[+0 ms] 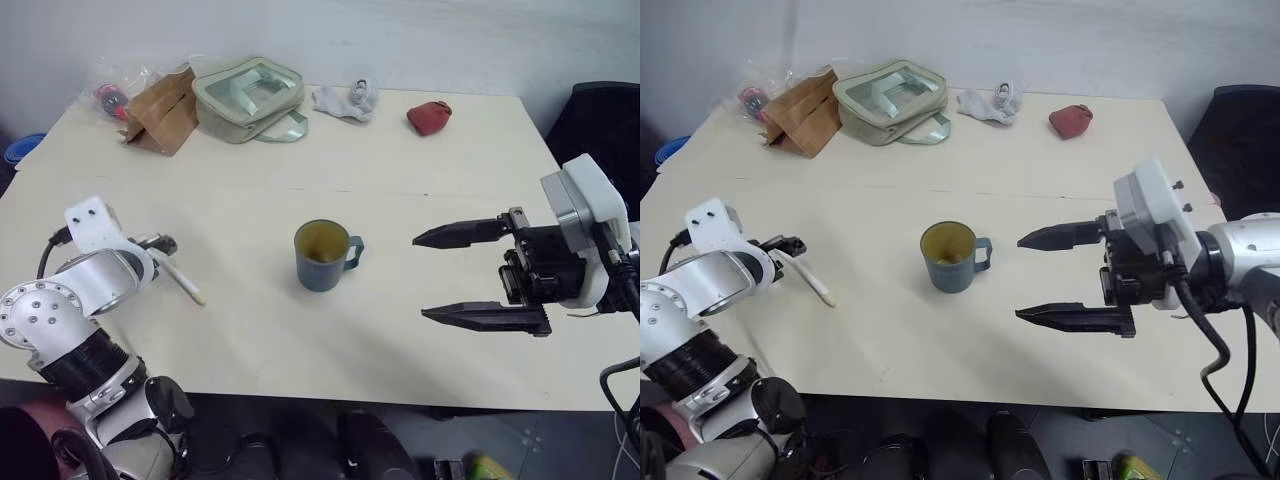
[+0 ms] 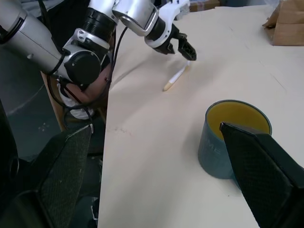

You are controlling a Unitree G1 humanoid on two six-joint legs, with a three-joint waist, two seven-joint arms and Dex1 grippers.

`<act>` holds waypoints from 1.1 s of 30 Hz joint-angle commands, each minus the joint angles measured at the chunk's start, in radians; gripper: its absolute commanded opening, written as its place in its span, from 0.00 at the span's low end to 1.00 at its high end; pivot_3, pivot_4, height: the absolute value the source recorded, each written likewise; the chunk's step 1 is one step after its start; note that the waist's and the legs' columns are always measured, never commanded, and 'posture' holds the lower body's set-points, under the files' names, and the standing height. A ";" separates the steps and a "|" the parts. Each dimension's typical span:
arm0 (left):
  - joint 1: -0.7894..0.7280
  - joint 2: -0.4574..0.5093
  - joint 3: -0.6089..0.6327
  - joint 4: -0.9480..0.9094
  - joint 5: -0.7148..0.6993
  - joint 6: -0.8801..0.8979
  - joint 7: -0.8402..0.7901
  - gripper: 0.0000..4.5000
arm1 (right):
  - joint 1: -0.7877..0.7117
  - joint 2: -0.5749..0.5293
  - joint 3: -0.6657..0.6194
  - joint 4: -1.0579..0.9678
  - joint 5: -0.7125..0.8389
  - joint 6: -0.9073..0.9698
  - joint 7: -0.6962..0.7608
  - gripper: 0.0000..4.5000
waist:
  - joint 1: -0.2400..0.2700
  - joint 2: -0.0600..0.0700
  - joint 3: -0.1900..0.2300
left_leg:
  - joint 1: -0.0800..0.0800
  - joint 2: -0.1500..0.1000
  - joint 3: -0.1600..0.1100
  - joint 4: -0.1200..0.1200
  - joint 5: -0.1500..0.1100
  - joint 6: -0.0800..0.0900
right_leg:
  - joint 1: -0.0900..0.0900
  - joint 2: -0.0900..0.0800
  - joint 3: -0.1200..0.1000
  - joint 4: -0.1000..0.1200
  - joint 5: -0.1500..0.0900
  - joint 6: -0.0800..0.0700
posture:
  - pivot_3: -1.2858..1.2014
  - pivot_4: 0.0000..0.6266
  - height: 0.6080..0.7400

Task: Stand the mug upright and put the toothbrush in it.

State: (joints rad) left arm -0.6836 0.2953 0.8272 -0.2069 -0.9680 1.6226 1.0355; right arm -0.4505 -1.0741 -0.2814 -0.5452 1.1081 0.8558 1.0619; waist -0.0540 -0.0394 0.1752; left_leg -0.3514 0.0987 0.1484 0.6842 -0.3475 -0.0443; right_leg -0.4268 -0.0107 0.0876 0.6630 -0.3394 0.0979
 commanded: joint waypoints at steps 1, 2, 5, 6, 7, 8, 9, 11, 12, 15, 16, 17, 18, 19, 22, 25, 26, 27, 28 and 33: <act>-0.037 0.013 0.016 0.028 -0.080 -0.008 0.097 1.00 | 0.002 -0.008 -0.043 -0.019 0.024 -0.001 -0.018 0.99 | 0.004 0.000 0.000 | 0.000 0.000 0.000 0.000 0.000 0.000 | 0.000 0.000 0.000 0.000 0.000 0.000 | 0.52 0.24 1.00; -0.048 0.008 0.009 0.059 -0.096 -0.008 0.113 1.00 | 0.003 -0.008 -0.047 -0.021 0.032 0.001 -0.025 0.99 | 0.006 0.000 0.000 | 0.000 0.000 0.000 0.000 0.000 0.000 | 0.000 0.000 0.000 0.000 0.000 0.000 | 0.52 0.24 1.00; -0.081 -0.007 0.000 0.130 -0.111 -0.008 0.153 1.00 | 0.004 -0.008 -0.053 -0.024 0.049 0.003 -0.040 0.99 | 0.019 0.000 0.000 | 0.000 -0.001 0.000 0.000 0.000 0.000 | 0.000 0.000 0.000 0.000 0.000 0.000 | 0.52 0.24 1.00; -0.092 -0.010 0.001 0.148 -0.111 -0.008 0.164 0.96 | 0.004 -0.008 -0.055 -0.025 0.055 0.004 -0.046 1.00 | 0.023 0.000 0.000 | 0.000 -0.002 0.000 0.001 0.000 0.000 | 0.000 0.000 0.000 0.000 0.000 0.000 | 0.52 0.24 1.00; -0.099 -0.011 0.001 0.161 -0.113 -0.008 0.173 0.91 | 0.004 -0.008 -0.056 -0.026 0.060 0.005 -0.051 1.00 | 0.025 0.000 0.000 | 0.000 -0.002 0.001 0.000 0.000 0.000 | 0.000 0.000 0.000 0.000 0.000 0.000 | 0.52 0.24 1.00; -0.106 -0.015 0.004 0.176 -0.109 -0.008 0.179 0.86 | 0.004 -0.007 -0.060 -0.027 0.069 0.006 -0.058 1.00 | 0.026 0.000 0.000 | 0.000 -0.002 0.001 0.000 0.000 0.000 | 0.000 0.000 0.000 -0.001 0.000 0.000 | 0.52 0.24 1.00; -0.110 -0.014 0.003 0.191 -0.105 -0.008 0.181 0.80 | 0.004 -0.006 -0.063 -0.028 0.080 0.008 -0.066 1.00 | 0.026 0.000 0.000 | 0.000 -0.002 0.001 0.000 0.000 0.000 | 0.000 0.000 0.000 -0.001 0.000 0.000 | 0.52 0.24 1.00; -0.117 -0.010 0.002 0.220 -0.092 -0.008 0.180 0.67 | 0.005 -0.005 -0.071 -0.030 0.100 0.012 -0.082 1.00 | 0.027 0.000 0.000 | 0.000 -0.002 0.001 0.000 0.000 0.000 | 0.000 0.000 0.000 -0.001 0.000 0.000 | 0.52 0.24 1.00; -0.121 -0.008 0.001 0.229 -0.082 -0.008 0.175 0.61 | 0.005 -0.005 -0.074 -0.033 0.108 0.013 -0.088 1.00 | 0.027 0.000 0.000 | 0.000 -0.002 0.001 0.000 0.000 0.000 | 0.000 0.000 0.000 0.000 0.000 0.000 | 0.52 0.24 1.00; -0.135 -0.013 0.012 0.233 -0.054 -0.008 0.171 0.43 | 0.008 -0.008 -0.083 -0.038 0.127 0.019 -0.104 1.00 | 0.028 0.000 0.000 | 0.000 -0.002 0.001 0.000 0.000 0.000 | 0.000 -0.001 0.000 0.000 0.000 0.001 | 0.52 0.24 1.00; -0.139 -0.016 0.012 0.231 -0.047 -0.008 0.168 0.37 | 0.010 -0.008 -0.088 -0.040 0.134 0.020 -0.111 1.00 | 0.028 0.000 0.000 | 0.000 -0.002 0.001 0.000 0.000 0.000 | 0.000 -0.001 0.000 0.000 0.000 0.001 | 0.52 0.24 1.00; -0.144 -0.019 0.013 0.229 -0.043 -0.008 0.168 0.30 | 0.011 -0.010 -0.093 -0.039 0.142 0.022 -0.117 1.00 | 0.028 0.000 0.000 | 0.000 -0.003 0.001 0.000 0.000 0.000 | 0.000 -0.001 0.000 0.000 0.000 0.001 | 0.52 0.24 1.00; -0.147 -0.021 0.013 0.228 -0.040 -0.008 0.167 0.23 | 0.012 -0.012 -0.096 -0.039 0.148 0.023 -0.121 1.00 | 0.028 0.000 0.000 | 0.000 -0.003 0.001 0.000 0.000 0.000 | 0.000 -0.001 0.000 0.000 0.000 0.001 | 0.52 0.24 1.00; -0.148 -0.019 0.015 0.233 -0.033 -0.008 0.160 0.15 | 0.018 -0.014 -0.104 -0.042 0.153 0.024 -0.128 1.00 | 0.028 0.000 0.000 | 0.000 -0.003 0.002 0.000 0.000 0.000 | 0.000 -0.001 -0.001 0.000 0.000 0.001 | 0.52 0.24 1.00; -0.147 -0.012 0.020 0.244 -0.014 -0.008 0.146 0.04 | 0.033 -0.018 -0.117 -0.048 0.159 0.025 -0.139 1.00 | 0.028 0.000 0.000 | 0.000 -0.002 0.002 0.000 0.000 0.000 | 0.000 -0.001 -0.001 -0.001 0.000 0.001 | 0.52 0.24 1.00; -0.133 0.019 0.003 0.259 0.006 -0.008 0.108 0.04 | 0.072 -0.026 -0.136 -0.052 0.138 0.025 -0.144 1.00 | 0.028 0.000 0.000 | 0.000 -0.002 0.002 0.000 0.000 -0.001 | 0.000 -0.001 -0.001 0.000 0.000 0.001 | 0.52 0.24 1.00; -0.121 0.069 -0.042 0.269 0.025 -0.008 0.043 0.04 | 0.092 -0.032 -0.146 -0.044 0.136 0.036 -0.155 1.00 | 0.028 0.000 0.000 | 0.000 -0.002 0.002 0.000 0.000 -0.001 | 0.000 -0.001 -0.001 0.000 0.000 0.001 | 0.52 0.24 1.00; -0.115 0.117 -0.082 0.277 0.048 -0.009 -0.035 0.04 | 0.111 -0.039 -0.157 -0.038 0.140 0.048 -0.161 1.00 | 0.027 0.000 0.000 | 0.000 -0.002 0.002 0.000 0.000 -0.001 | 0.000 0.000 -0.001 0.000 0.000 0.001 | 0.52 0.24 1.00; -0.106 0.169 -0.130 0.289 0.069 -0.023 -0.115 0.04 | 0.128 -0.044 -0.170 -0.035 0.145 0.056 -0.162 1.00 | 0.024 0.000 0.000 | 0.000 -0.002 0.003 0.000 0.001 -0.002 | 0.000 0.000 -0.001 0.000 0.000 0.001 | 0.52 0.24 1.00; -0.087 0.356 -0.369 0.368 0.118 -0.225 -0.676 0.04 | 0.192 -0.050 -0.229 -0.052 0.104 0.041 -0.163 1.00 | 0.022 0.000 0.000 | 0.000 -0.002 0.007 -0.001 0.001 -0.003 | -0.002 0.001 -0.002 0.000 0.001 0.000 | 0.52 0.24 1.00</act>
State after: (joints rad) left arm -0.7675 0.6164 0.5260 0.1608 -0.8567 1.4743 0.5504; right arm -0.2601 -1.1073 -0.4630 -0.5831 1.2263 0.9154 0.9013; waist -0.0315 -0.0393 0.1751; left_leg -0.3521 0.0970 0.1568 0.6837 -0.3469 -0.0469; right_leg -0.4283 -0.0098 0.0843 0.6624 -0.3387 0.0977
